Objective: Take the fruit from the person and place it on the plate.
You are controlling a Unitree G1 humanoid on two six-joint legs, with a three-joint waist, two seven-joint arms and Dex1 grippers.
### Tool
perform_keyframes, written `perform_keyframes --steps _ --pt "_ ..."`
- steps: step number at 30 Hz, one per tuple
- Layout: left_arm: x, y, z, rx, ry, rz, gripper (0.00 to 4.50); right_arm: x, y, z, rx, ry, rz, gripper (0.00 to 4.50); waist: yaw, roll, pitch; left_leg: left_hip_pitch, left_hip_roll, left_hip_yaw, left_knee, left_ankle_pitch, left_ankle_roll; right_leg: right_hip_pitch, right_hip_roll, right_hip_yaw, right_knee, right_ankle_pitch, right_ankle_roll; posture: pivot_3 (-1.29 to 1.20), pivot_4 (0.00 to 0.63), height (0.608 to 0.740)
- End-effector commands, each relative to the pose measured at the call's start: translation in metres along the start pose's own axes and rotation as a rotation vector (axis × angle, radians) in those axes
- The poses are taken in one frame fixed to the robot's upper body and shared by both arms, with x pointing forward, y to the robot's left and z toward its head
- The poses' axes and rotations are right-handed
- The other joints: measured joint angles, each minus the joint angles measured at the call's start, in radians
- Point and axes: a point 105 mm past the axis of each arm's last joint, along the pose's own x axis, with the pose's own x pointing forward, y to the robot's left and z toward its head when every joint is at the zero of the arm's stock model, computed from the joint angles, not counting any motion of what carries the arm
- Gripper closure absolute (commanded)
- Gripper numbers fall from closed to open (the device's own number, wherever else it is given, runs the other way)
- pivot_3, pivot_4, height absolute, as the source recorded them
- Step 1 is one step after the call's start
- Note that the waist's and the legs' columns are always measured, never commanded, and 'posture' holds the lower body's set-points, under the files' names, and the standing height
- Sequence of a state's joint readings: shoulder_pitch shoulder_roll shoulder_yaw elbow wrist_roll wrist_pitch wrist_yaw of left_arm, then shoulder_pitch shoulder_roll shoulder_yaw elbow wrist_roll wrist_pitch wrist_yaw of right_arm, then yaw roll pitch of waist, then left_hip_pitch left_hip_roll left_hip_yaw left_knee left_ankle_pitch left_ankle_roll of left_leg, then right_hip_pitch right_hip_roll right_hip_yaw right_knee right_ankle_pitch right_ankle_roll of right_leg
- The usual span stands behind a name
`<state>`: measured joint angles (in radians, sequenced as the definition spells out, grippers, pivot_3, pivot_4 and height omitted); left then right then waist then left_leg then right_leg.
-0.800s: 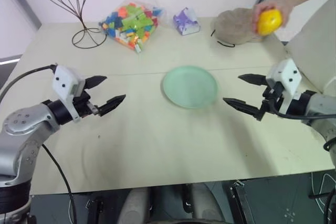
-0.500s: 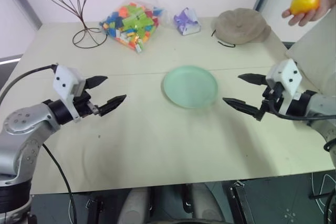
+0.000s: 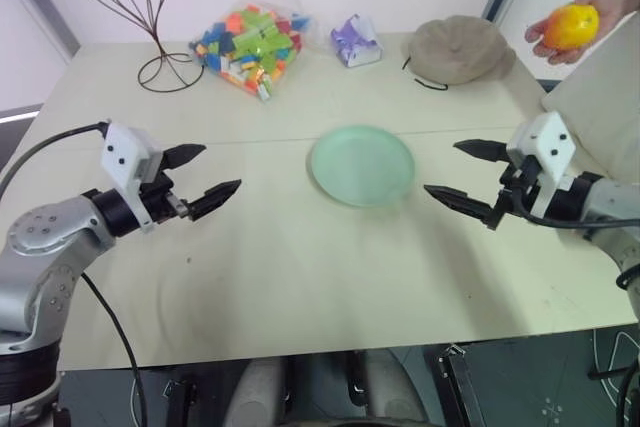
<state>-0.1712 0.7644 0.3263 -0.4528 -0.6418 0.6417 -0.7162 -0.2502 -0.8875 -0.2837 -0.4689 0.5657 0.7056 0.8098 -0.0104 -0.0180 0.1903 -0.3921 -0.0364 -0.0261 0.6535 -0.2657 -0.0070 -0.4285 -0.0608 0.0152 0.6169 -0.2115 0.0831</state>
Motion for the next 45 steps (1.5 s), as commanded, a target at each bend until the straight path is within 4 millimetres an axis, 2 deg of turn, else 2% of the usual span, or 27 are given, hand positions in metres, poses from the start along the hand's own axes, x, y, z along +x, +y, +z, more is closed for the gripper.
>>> perform_keyframes --steps 1,26,28,33,38,45 --pt "0.001 -0.003 0.011 0.043 -0.028 -0.011 0.0 -0.002 0.002 0.013 -0.044 -0.047 0.0 0.05 0.0 0.0 0.0 0.0 0.0 0.0 0.0 0.0 0.0 0.0 0.0 0.0 0.0 0.0 0.0 0.0 0.15 0.74" --pt "0.004 -0.002 0.013 0.051 -0.049 -0.001 0.0 0.0 0.002 0.013 -0.03 -0.052 -0.005 0.05 0.0 0.0 0.0 0.0 0.0 0.0 0.0 0.0 0.0 0.0 0.0 0.0 0.0 0.0 0.0 0.0 0.15 0.74" --pt "0.004 0.002 0.017 0.069 -0.073 0.033 0.0 0.001 0.002 0.014 -0.027 -0.058 -0.006 0.05 0.0 0.0 0.0 0.0 0.0 0.0 0.0 0.0 0.0 0.0 0.0 0.0 0.0 0.0 0.0 0.0 0.15 0.74" --pt "0.005 0.026 0.037 0.19 -0.189 0.257 0.0 0.006 0.005 0.016 -0.024 -0.074 0.006 0.05 0.001 0.0 0.0 0.0 0.0 0.0 0.0 0.0 0.0 0.0 0.0 0.0 0.0 0.0 0.0 0.0 0.15 0.74" --pt "0.006 0.027 0.049 0.281 -0.287 0.4 0.0 0.01 0.006 0.017 -0.026 -0.082 0.024 0.05 0.002 0.0 0.0 0.0 0.0 0.0 0.001 0.0 0.0 0.0 0.0 0.0 0.0 0.001 0.001 0.0 0.15 0.74" --pt "0.009 0.031 0.063 0.322 -0.385 0.483 0.0 0.015 0.006 0.021 -0.036 -0.089 0.042 0.05 0.003 -0.001 0.0 0.0 0.0 0.0 0.001 0.0 0.0 0.001 0.0 0.0 0.0 0.001 0.001 0.0 0.15 0.74"
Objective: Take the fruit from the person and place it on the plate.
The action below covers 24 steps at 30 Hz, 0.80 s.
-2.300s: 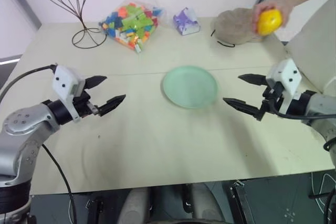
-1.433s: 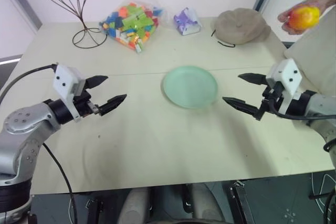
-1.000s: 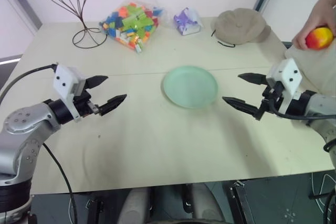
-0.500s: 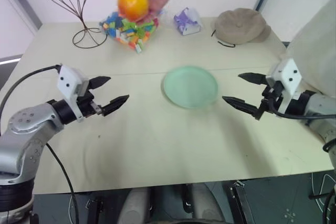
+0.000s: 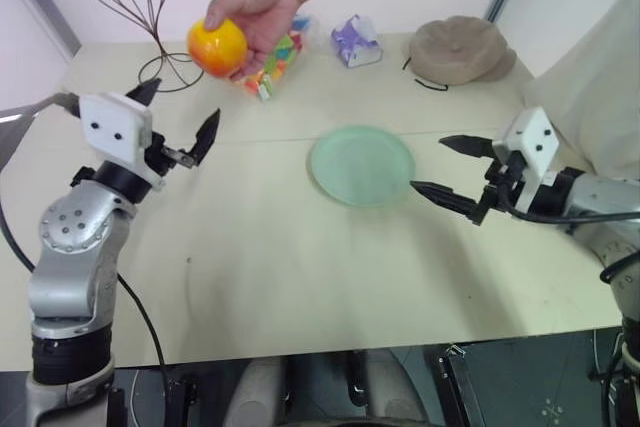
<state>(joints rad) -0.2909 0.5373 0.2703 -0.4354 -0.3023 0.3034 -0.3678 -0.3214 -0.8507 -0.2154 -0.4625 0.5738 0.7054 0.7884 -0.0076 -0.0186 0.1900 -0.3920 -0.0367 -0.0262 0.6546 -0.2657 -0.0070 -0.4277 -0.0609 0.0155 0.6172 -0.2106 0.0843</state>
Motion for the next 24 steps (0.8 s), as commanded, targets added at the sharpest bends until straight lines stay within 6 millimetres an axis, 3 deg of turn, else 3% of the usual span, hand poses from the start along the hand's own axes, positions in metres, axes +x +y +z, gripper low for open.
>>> perform_keyframes --steps 1,14,24 --pt "0.005 0.003 0.017 0.046 -0.08 0.026 0.0 0.0 -0.001 0.012 -0.037 -0.04 0.004 0.05 0.0 0.0 0.0 0.0 0.0 0.0 0.0 0.0 0.0 0.0 0.0 0.0 0.0 0.0 0.0 0.0 0.15 0.74" --pt "0.028 0.015 0.0 -0.036 -0.072 0.072 0.0 -0.003 -0.002 0.016 -0.057 -0.043 -0.015 0.05 0.0 0.0 0.0 0.0 0.0 0.0 0.002 0.0 0.001 0.0 0.002 -0.001 0.001 0.0 0.0 0.0 0.15 0.74" --pt "0.044 0.014 -0.005 -0.107 -0.095 0.049 0.0 -0.007 -0.001 0.018 -0.065 -0.039 -0.038 0.05 0.0 0.0 0.0 0.0 0.0 0.0 0.004 -0.001 0.001 0.0 0.002 -0.001 0.003 0.0 0.001 0.0 0.15 0.74"
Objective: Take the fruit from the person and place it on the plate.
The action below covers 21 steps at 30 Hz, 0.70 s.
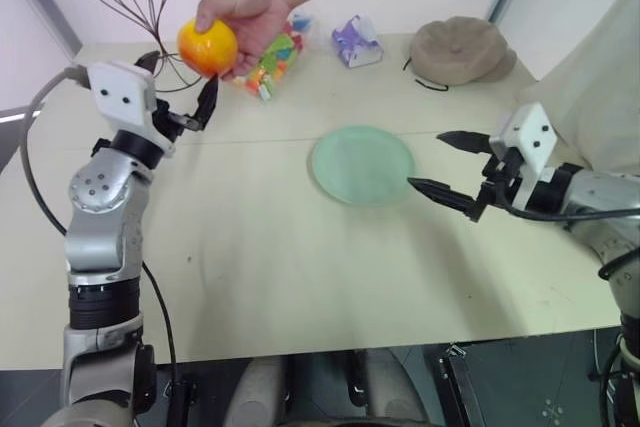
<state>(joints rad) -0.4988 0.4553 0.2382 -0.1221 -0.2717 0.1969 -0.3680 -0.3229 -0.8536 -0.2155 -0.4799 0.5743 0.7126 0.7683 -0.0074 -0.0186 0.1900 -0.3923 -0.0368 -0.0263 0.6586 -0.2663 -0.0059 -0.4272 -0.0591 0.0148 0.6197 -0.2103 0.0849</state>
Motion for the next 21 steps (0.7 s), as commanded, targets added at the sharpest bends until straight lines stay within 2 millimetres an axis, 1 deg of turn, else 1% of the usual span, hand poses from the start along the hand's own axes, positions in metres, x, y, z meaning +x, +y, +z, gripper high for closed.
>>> perform_keyframes --steps 1,9,18,21 --pt "0.007 -0.002 0.014 -0.014 -0.069 -0.017 0.0 -0.008 -0.002 0.016 -0.053 -0.039 -0.028 0.05 0.0 0.0 0.0 0.0 0.0 0.0 0.0 0.0 0.0 0.0 0.0 0.0 0.0 0.0 0.0 0.0 0.15 0.74" --pt "0.019 -0.004 0.013 -0.065 -0.089 -0.031 0.0 -0.01 -0.001 0.017 -0.06 -0.037 -0.045 0.05 0.0 0.0 0.0 0.0 0.0 0.0 0.002 0.0 0.001 0.0 0.0 0.0 0.0 0.0 0.001 0.0 0.15 0.74" --pt "0.028 -0.007 0.01 -0.082 -0.101 -0.042 0.0 -0.012 0.0 0.017 -0.065 -0.034 -0.061 0.05 0.001 0.0 0.0 -0.001 0.0 0.0 0.003 -0.001 0.001 0.001 0.0 0.0 0.001 0.001 0.001 0.0 0.15 0.74" --pt "0.03 -0.008 0.01 -0.085 -0.107 -0.045 0.77 -0.011 0.0 0.017 -0.064 -0.033 -0.065 0.0 0.001 0.0 0.0 -0.001 0.0 0.0 0.003 -0.001 0.001 0.001 0.0 0.0 0.001 0.001 0.001 0.0 0.15 0.74"
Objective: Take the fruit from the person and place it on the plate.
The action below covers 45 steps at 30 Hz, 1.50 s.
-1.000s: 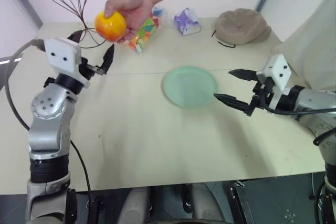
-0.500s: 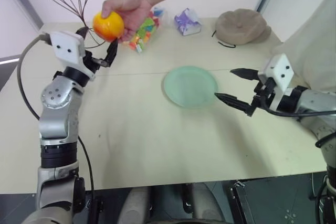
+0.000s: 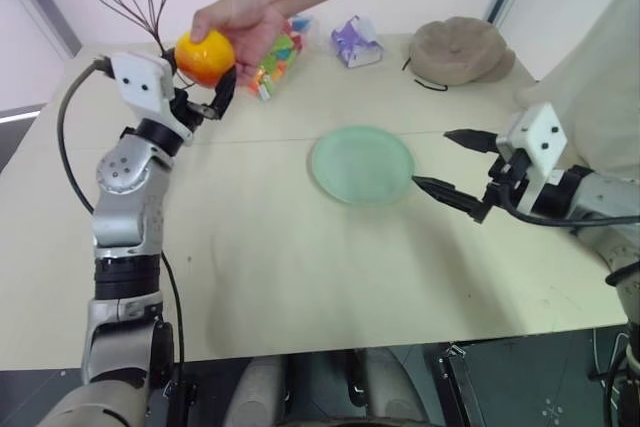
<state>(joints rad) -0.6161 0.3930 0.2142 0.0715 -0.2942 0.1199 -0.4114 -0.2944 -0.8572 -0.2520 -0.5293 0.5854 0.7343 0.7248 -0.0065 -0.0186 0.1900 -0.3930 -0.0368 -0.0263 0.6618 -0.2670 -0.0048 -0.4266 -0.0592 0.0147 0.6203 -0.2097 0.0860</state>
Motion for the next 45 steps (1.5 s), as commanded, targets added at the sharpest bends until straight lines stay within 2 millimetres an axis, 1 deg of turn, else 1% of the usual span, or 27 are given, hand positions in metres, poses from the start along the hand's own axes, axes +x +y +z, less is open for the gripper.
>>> perform_keyframes --steps 1,2,3,12,17,21,25,30,34,39,45 --pt "0.007 -0.001 0.02 0.024 -0.079 -0.011 1.25 -0.006 0.0 0.014 -0.052 -0.033 -0.021 0.0 0.0 0.0 0.0 0.0 0.0 0.0 0.0 0.0 0.0 0.0 0.0 0.0 0.0 0.0 0.0 0.0 0.15 0.74" --pt "0.007 -0.001 0.02 0.023 -0.08 -0.011 1.48 -0.006 0.0 0.014 -0.052 -0.033 -0.022 0.0 0.0 0.0 0.0 0.0 0.0 0.0 0.0 0.0 0.0 0.0 0.0 0.0 0.0 0.0 0.0 0.0 0.15 0.74" --pt "0.007 -0.001 0.02 0.021 -0.081 -0.013 1.5 -0.006 0.0 0.014 -0.052 -0.033 -0.023 0.0 0.0 0.0 0.0 0.0 0.0 0.0 0.0 0.0 0.0 0.0 0.0 0.0 0.0 0.0 0.0 0.0 0.15 0.74" --pt "0.011 -0.005 0.021 0.01 -0.087 -0.03 1.5 -0.006 -0.001 0.015 -0.056 -0.037 -0.029 0.0 0.001 0.0 0.0 0.0 0.0 0.0 0.0 0.0 0.0 0.0 -0.001 0.0 0.0 0.0 0.0 0.0 0.15 0.74" --pt "0.012 -0.026 0.01 -0.038 -0.022 -0.169 1.5 -0.004 0.0 0.015 -0.054 -0.041 -0.028 0.0 0.001 0.0 0.0 0.0 0.0 0.0 0.0 0.0 0.0 0.0 0.0 0.0 0.0 0.0 0.0 0.0 0.15 0.74" --pt "0.024 -0.053 -0.003 -0.116 0.05 -0.336 1.5 -0.003 0.002 0.015 -0.049 -0.047 -0.023 0.0 0.005 0.0 0.0 0.0 0.0 0.0 0.001 0.0 0.0 0.0 0.0 0.0 0.0 0.0 0.0 0.0 0.15 0.74" --pt "0.032 -0.077 -0.021 -0.167 0.117 -0.479 1.5 0.0 0.007 0.016 -0.046 -0.063 -0.016 0.0 0.012 0.0 0.0 -0.001 0.0 0.0 0.002 0.0 0.0 0.0 0.001 0.0 0.0 0.0 0.0 0.0 0.15 0.74" --pt "0.035 -0.101 -0.044 -0.208 0.202 -0.609 1.5 0.001 0.013 0.019 -0.038 -0.082 -0.025 0.0 0.014 0.0 0.0 -0.001 0.0 0.0 0.002 -0.001 0.001 0.0 0.002 0.0 0.0 0.0 0.0 0.0 0.15 0.74" --pt "0.036 -0.12 -0.061 -0.211 0.277 -0.695 1.5 -0.002 0.015 0.017 -0.029 -0.08 -0.051 0.0 0.019 0.0 0.0 -0.001 0.0 0.0 0.002 -0.001 0.001 0.0 0.001 0.0 -0.001 0.0 0.0 0.0 0.15 0.74" --pt "0.039 -0.132 -0.07 -0.209 0.325 -0.751 1.5 -0.005 0.017 0.015 -0.025 -0.077 -0.079 0.0 0.019 0.0 0.0 -0.001 -0.001 0.0 0.002 -0.001 0.002 0.0 0.001 0.0 -0.001 0.0 0.001 0.0 0.15 0.74" --pt "0.038 -0.141 -0.081 -0.187 0.37 -0.798 1.5 -0.011 0.021 0.015 -0.018 -0.072 -0.116 0.0 0.019 0.0 0.0 -0.001 0.0 0.0 0.002 -0.001 0.002 0.0 0.001 0.0 -0.001 0.0 0.001 0.0 0.15 0.74"
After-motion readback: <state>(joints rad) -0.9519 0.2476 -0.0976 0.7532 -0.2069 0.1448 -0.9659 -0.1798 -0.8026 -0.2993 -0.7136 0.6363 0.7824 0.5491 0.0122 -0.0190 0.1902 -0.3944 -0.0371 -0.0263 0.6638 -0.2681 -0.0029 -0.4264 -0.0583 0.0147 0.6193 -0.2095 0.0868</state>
